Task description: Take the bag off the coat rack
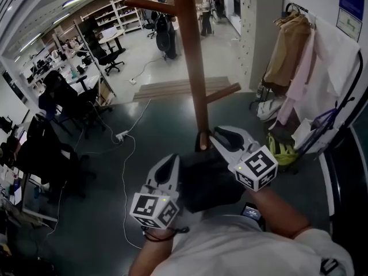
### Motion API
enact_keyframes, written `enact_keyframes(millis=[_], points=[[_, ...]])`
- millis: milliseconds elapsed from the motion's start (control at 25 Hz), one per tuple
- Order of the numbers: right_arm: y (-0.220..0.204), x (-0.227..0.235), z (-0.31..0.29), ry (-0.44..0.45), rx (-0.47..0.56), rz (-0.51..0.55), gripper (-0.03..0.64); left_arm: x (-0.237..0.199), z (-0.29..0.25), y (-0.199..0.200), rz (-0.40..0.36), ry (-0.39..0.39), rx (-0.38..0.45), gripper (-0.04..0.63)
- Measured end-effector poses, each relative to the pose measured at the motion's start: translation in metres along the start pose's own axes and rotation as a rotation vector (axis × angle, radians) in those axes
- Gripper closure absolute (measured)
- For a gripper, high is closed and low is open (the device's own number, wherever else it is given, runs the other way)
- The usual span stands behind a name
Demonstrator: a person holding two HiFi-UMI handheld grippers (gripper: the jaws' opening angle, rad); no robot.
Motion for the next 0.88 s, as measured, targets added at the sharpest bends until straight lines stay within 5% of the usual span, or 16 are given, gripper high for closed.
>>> enact_keyframes(millis=[880], points=[[-0.019,0.001,-0.011,0.037,-0.083,0.028,0.538,0.005,-0.013,-0.009,0.036,0.003,-0.007,0.589]])
Point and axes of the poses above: the fingertips, and each gripper's own axes: z backward along the fingers, x to its right, y out of its top, the point moved 2 cm from there along z, backward along the fingers, and after that the axes turned 2 degrees about -y, right-handed, at the moved point
